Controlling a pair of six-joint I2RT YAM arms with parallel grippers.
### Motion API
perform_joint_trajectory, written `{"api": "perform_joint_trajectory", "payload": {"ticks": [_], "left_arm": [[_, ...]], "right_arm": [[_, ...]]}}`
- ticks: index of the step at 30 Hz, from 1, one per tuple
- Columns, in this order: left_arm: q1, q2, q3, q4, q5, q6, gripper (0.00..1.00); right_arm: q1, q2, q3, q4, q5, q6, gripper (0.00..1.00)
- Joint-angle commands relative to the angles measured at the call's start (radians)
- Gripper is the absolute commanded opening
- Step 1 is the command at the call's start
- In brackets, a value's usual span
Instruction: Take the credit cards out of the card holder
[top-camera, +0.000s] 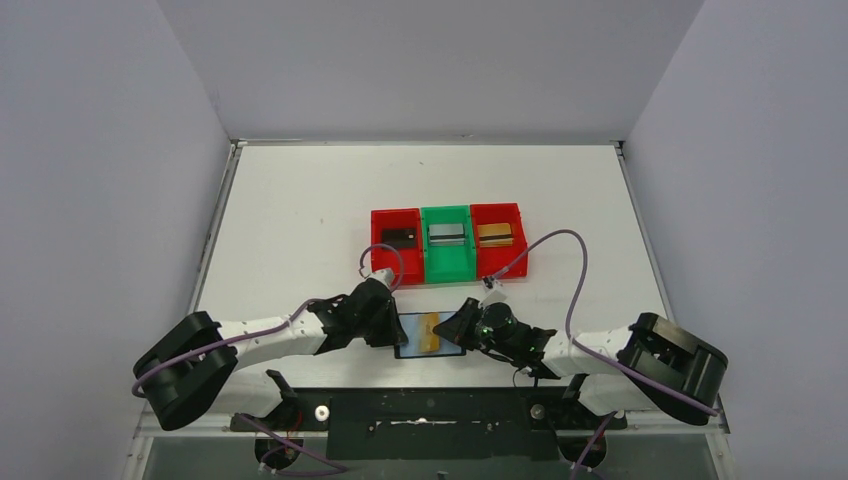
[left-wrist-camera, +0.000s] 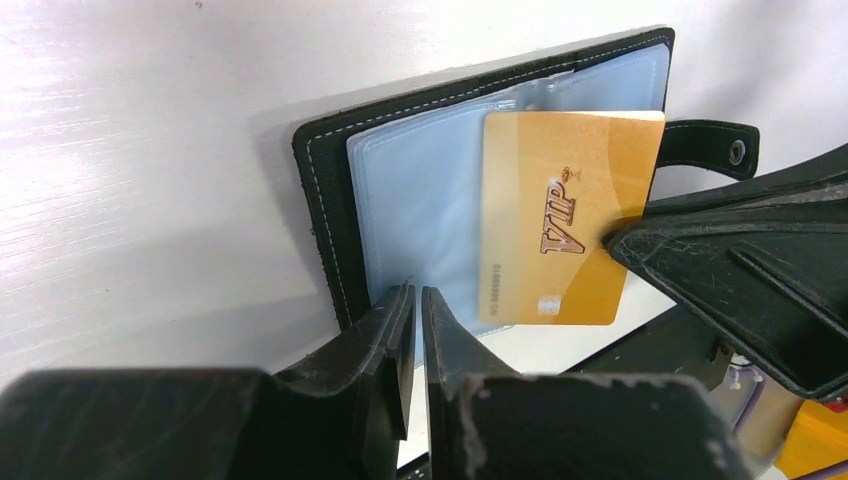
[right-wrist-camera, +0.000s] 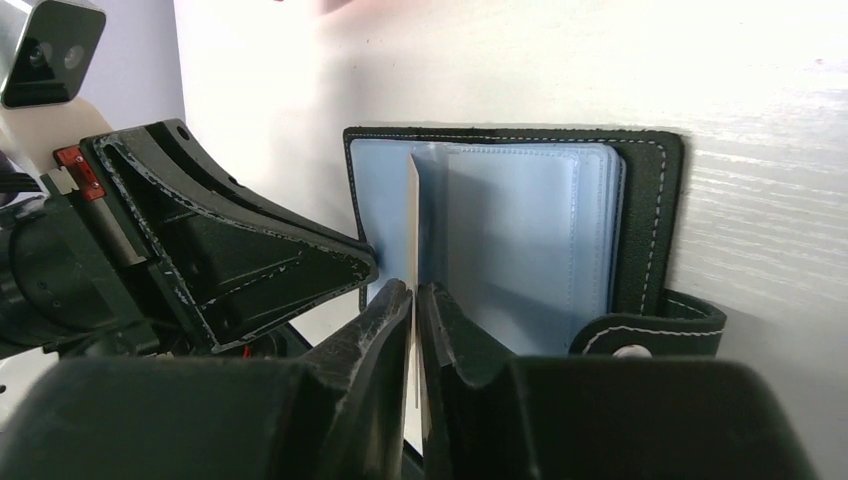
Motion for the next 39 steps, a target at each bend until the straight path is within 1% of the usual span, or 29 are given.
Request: {"api": "perform_joint_trajectory", "payload": {"ticks": [1,5,6,9,10,12,13,14,15,17,19,24,28,31,32,34,36,39], "left_arm": [[-0.005,0.028,0.003,-0.027,-0.017,0.029,0.09],[-0.005,0.035,0.004,-0.017,-0.007,0.029,0.09],[-0.005,0.037,0.004,-0.015,-0.007,0.029,0.09],[-0.005,0.040,0.005,-0.017,-0.007,0.029,0.09],[-0.005,0.039,0.006,-0.018,-0.007,0.029,0.09],[-0.005,0.036,0.007,-0.024,-0.010,0.028,0.09],[-0.005,0.033,0.009,-0.031,-0.016,0.029,0.09],[-0.005,0.031,0.010,-0.039,-0.020,0.029,0.09],[-0.005,0.029,0.011,-0.047,-0.023,0.028,0.08],[-0.005,0.025,0.011,-0.062,-0.035,0.029,0.08],[-0.004,0.019,0.011,-0.077,-0.047,0.029,0.08],[-0.001,-0.011,0.019,-0.090,-0.061,0.031,0.08],[-0.002,-0.075,0.040,-0.105,-0.073,0.034,0.15],[0.000,-0.151,0.063,-0.152,-0.108,0.042,0.22],[0.003,-0.179,0.071,-0.164,-0.121,0.047,0.24],[0.013,-0.225,0.101,-0.220,-0.150,0.059,0.33],[0.032,-0.264,0.124,-0.268,-0.174,0.080,0.39],[0.088,-0.317,0.148,-0.334,-0.182,0.121,0.47]], "right_arm": [[-0.003,-0.022,0.006,0.032,0.039,0.001,0.14],[-0.003,0.017,0.018,0.089,0.010,0.012,0.24],[-0.003,0.031,0.020,0.103,0.002,0.015,0.24],[-0.003,0.065,0.029,0.131,-0.011,0.019,0.20],[-0.004,0.072,0.030,0.136,-0.015,0.019,0.17],[-0.004,0.066,0.033,0.111,-0.012,0.015,0.02],[-0.005,0.043,0.033,0.078,0.003,0.008,0.00],[-0.010,0.004,0.035,0.019,0.022,-0.008,0.00],[-0.013,-0.044,0.049,-0.064,0.057,-0.034,0.00],[-0.016,-0.193,0.095,-0.264,0.133,-0.103,0.00],[-0.019,-0.311,0.140,-0.415,0.198,-0.188,0.00],[-0.034,-0.520,0.248,-0.666,0.288,-0.369,0.00],[-0.037,-0.615,0.308,-0.780,0.365,-0.465,0.00],[-0.039,-0.645,0.324,-0.816,0.402,-0.527,0.00],[-0.038,-0.648,0.327,-0.822,0.404,-0.548,0.00],[-0.038,-0.644,0.336,-0.825,0.399,-0.591,0.00],[-0.039,-0.631,0.343,-0.820,0.380,-0.653,0.00],[-0.038,-0.607,0.362,-0.808,0.365,-0.733,0.00]]}}
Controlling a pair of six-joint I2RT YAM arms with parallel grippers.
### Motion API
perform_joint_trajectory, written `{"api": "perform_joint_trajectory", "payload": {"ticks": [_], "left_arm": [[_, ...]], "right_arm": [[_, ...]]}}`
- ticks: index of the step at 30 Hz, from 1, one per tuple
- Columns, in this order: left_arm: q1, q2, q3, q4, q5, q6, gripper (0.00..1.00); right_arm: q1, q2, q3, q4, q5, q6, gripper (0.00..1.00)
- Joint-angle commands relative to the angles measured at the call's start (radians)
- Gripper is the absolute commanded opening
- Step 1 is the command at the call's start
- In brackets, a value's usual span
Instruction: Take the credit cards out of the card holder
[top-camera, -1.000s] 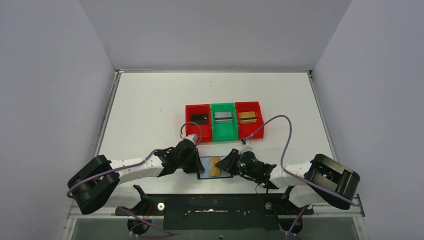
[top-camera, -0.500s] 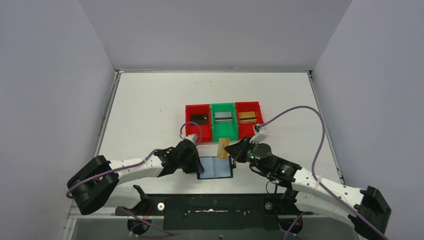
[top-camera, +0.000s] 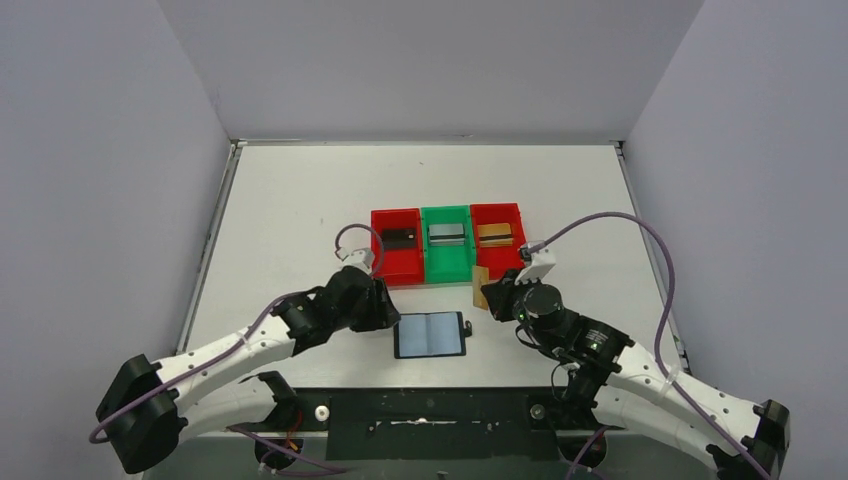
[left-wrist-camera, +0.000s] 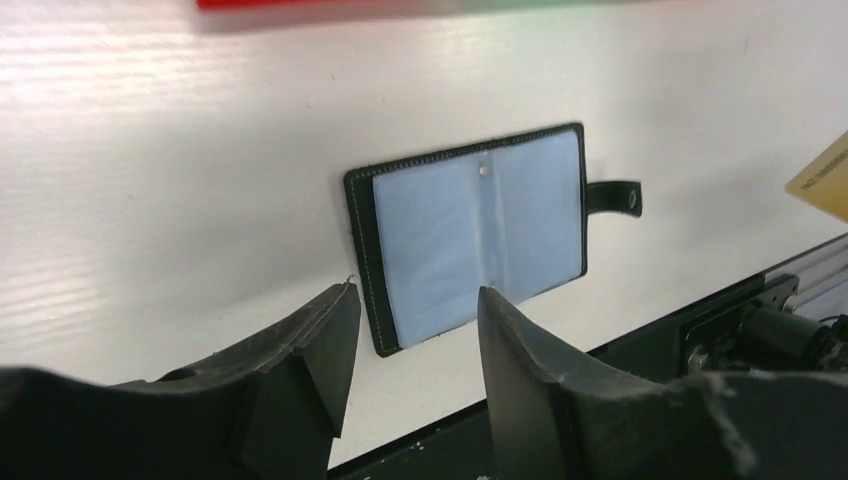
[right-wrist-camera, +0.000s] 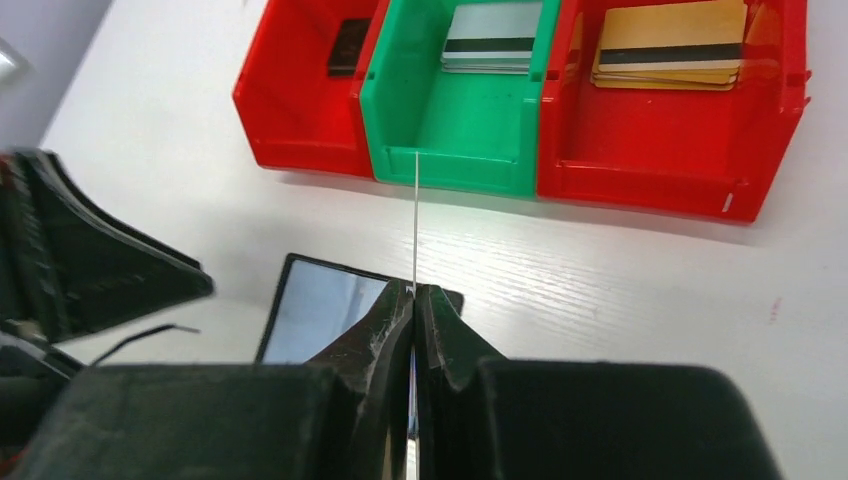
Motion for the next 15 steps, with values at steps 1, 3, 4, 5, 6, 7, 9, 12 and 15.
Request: {"api": "perform_joint_trajectory", "payload": {"ticks": [1,3,4,5,6,7,9,12,15], "left_arm": [[0.087,-0.085,0.076,-0.111,-0.049,0.082,0.49],[0.167,-0.107,0.082,-0.141,-0.020,0.127,0.53],[0.208,-0.118,0.086,-0.155,-0.003,0.150,0.55],[0.245,-0.127,0.090,-0.168,0.013,0.170,0.56],[0.284,-0.135,0.094,-0.179,0.029,0.192,0.58],[0.319,-0.142,0.096,-0.193,0.036,0.213,0.59],[0.357,-0.173,0.145,-0.245,-0.046,0.211,0.59],[0.361,-0.311,0.137,-0.204,-0.119,0.233,0.61],[0.364,-0.421,0.115,-0.164,-0.123,0.275,0.67]], "right_arm": [[-0.005,0.032,0.071,0.006,0.025,-0.185,0.00],[-0.006,0.052,0.087,-0.001,0.062,-0.218,0.00],[-0.006,0.067,0.100,-0.016,0.093,-0.230,0.00],[-0.005,0.082,0.117,-0.034,0.123,-0.237,0.00],[-0.007,0.104,0.135,-0.058,0.156,-0.238,0.00],[-0.007,0.128,0.161,-0.089,0.191,-0.233,0.00],[-0.010,0.185,0.208,-0.138,0.245,-0.241,0.00],[-0.035,0.266,0.267,-0.166,0.253,-0.290,0.00],[-0.111,0.337,0.301,-0.156,0.168,-0.324,0.00]]}}
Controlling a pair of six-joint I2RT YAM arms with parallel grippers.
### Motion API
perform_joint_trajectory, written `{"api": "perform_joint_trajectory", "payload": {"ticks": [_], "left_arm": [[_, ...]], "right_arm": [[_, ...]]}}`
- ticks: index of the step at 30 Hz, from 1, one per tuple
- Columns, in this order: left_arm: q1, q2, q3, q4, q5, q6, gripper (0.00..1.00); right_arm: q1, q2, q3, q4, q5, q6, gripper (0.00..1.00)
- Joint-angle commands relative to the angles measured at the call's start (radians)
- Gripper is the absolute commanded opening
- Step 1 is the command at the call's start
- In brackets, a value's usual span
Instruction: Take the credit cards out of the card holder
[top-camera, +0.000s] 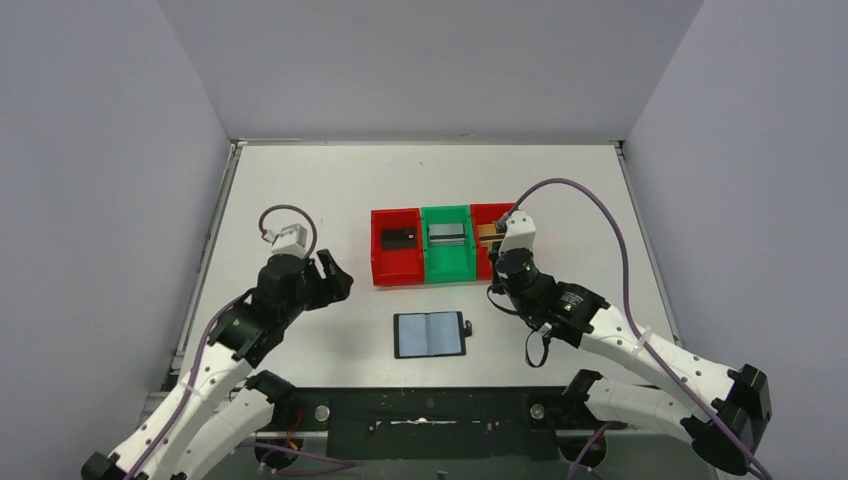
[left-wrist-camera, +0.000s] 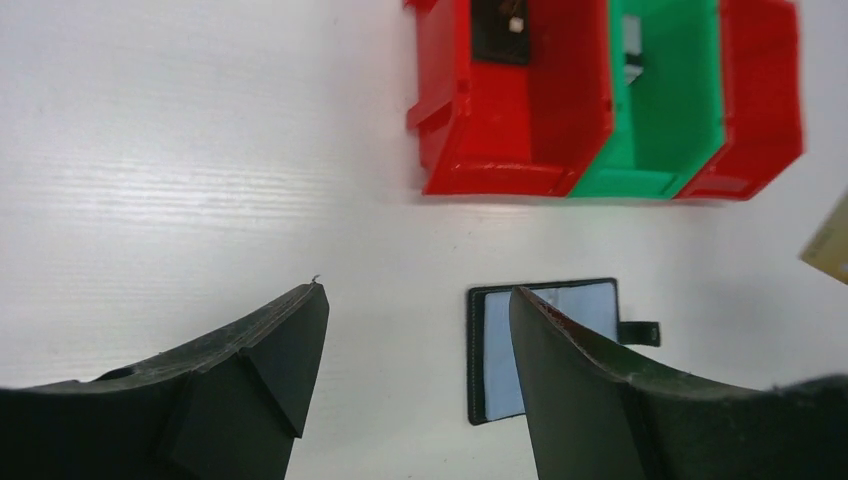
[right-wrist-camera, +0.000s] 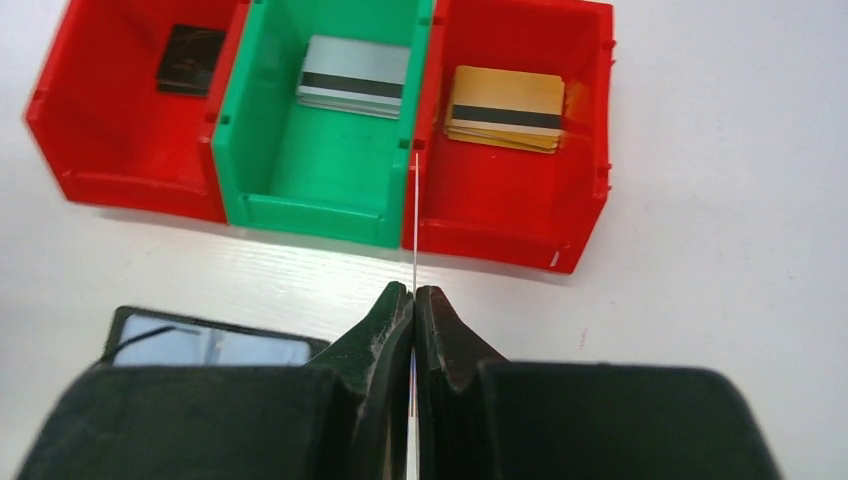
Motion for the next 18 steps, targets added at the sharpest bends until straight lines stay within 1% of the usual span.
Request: {"api": "perform_joint_trajectory", "payload": {"ticks": [1,3,6,9,13,18], "left_arm": [[0.007,-0.154,0.035,0.052,-0.046,0.098,0.67],[0.004,-0.168,0.030,0.058,-0.034,0.096,0.68],[0.004,-0.170,-0.012,0.110,0.017,0.095,0.68],[0.004,-0.152,-0.003,0.092,-0.013,0.091,0.68],[0.004,-0.143,0.001,0.072,-0.053,0.083,0.68],[0.004,-0.143,0.002,0.060,-0.089,0.081,0.68]], "right_arm": [[-0.109,0.082,0.067,-0.004,-0.043,-0.078,0.00],[-0.183,0.113,0.068,0.029,-0.122,-0.081,0.00],[-0.279,0.147,0.059,0.101,-0.272,-0.102,0.00],[-0.352,0.216,0.082,0.112,-0.390,-0.115,0.00],[-0.394,0.300,0.131,0.115,-0.522,-0.151,0.00],[-0.395,0.397,0.198,0.084,-0.597,-0.159,0.00]]}}
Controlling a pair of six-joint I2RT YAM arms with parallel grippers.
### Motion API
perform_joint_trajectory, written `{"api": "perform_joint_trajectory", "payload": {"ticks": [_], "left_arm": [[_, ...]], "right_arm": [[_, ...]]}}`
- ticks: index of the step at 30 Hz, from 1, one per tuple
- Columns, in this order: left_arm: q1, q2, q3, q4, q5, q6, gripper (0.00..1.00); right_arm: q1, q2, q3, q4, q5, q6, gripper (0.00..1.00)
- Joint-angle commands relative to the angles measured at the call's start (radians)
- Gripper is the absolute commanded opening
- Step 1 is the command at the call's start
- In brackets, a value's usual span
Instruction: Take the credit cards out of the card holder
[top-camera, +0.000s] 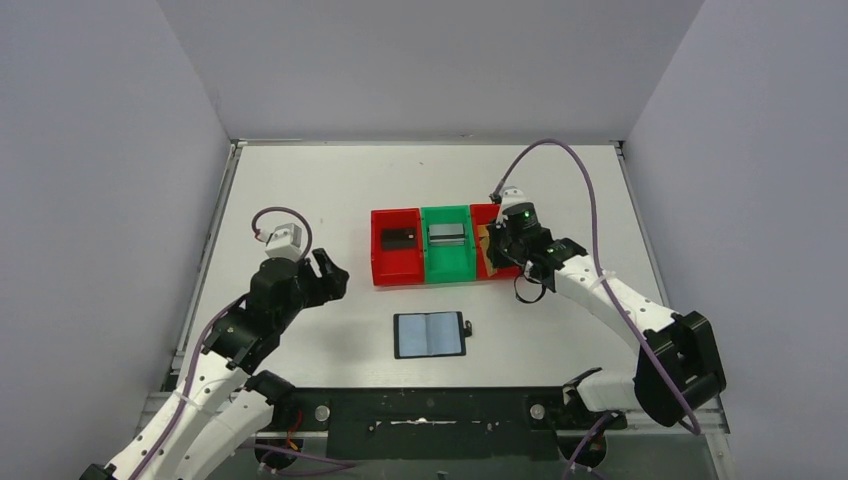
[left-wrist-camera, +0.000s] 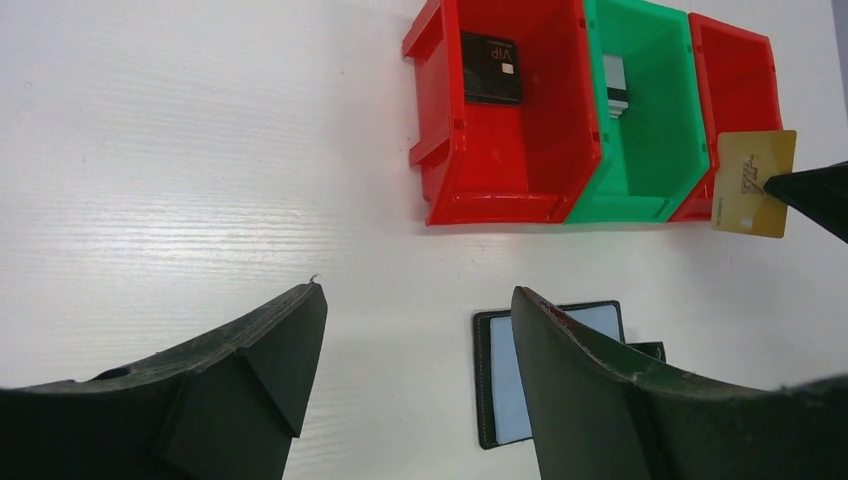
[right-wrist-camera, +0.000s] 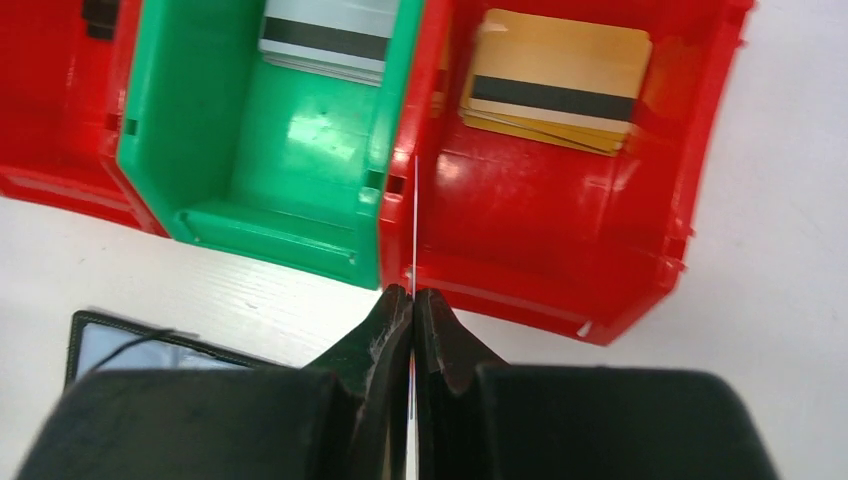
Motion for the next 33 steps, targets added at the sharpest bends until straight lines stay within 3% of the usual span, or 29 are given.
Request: {"api": "perform_joint_trajectory", "payload": {"ticks": [1,10,17,24,26,29,33], "left_arm": [[0.003,-0.006,0.013,0.016,-0.051,0.011,0.68],[0.003,0.009,0.013,0.011,-0.067,0.012,0.68],[0.002,0.018,0.013,0.003,-0.073,0.006,0.68],[0.003,0.015,0.016,-0.001,-0.079,0.007,0.68],[0.003,0.012,0.017,-0.004,-0.083,0.006,0.68],[0.003,-0.001,0.015,-0.001,-0.090,0.007,0.68],[0.004,-0.010,0.015,-0.001,-0.099,0.008,0.68]], "right_arm": [[-0.001,0.046,0.089,0.018,-0.123,-0.033,0.00],[0.000,0.027,0.099,0.006,-0.214,-0.038,0.00],[0.000,0.004,0.142,-0.029,-0.052,-0.116,0.00],[0.004,-0.026,0.093,0.143,-0.075,-0.466,0.00],[0.007,-0.023,0.081,0.150,-0.139,-0.626,0.00],[0.026,-0.012,0.065,0.158,-0.108,-0.801,0.00],[0.016,0.027,0.113,0.116,-0.077,-0.906,0.00]]}}
